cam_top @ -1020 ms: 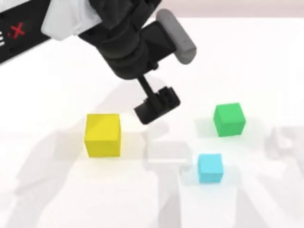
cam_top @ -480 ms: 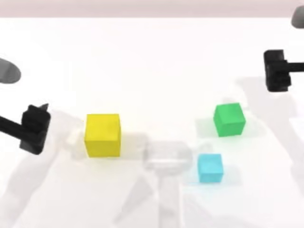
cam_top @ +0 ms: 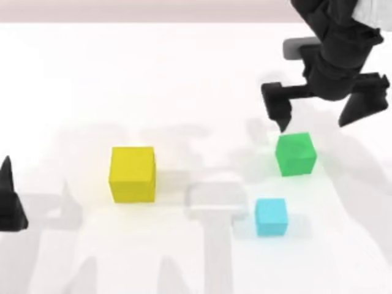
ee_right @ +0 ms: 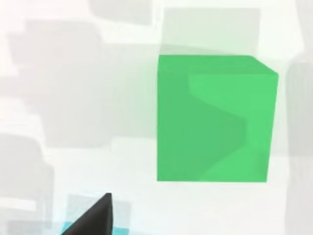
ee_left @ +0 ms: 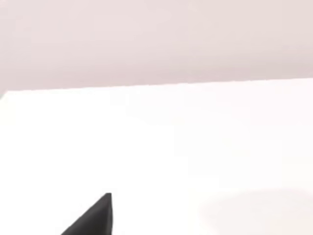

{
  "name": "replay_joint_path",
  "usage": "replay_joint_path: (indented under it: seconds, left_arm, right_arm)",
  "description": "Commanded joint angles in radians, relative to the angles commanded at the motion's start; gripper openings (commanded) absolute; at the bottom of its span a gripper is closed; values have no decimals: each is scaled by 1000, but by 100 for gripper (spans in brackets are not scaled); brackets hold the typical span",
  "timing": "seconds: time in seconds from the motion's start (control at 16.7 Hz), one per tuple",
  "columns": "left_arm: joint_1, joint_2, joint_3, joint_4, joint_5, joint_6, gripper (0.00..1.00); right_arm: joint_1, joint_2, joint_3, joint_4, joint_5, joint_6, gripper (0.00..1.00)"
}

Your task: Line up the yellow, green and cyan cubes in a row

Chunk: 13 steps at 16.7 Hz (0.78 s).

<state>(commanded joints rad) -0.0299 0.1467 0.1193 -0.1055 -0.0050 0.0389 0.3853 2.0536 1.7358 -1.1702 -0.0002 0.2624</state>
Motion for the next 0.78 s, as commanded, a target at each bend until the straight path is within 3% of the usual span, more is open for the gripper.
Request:
replay_joint_path:
  seconds: [0.24,0.78]
  left_arm:
    - [47,-138,-113,99,5,-37,100]
    - [50,-147,-119,106,5,-39,100]
  right_arm:
    - [22,122,108,-64,3,16,100]
    - [21,143,86,-28,3,16,100]
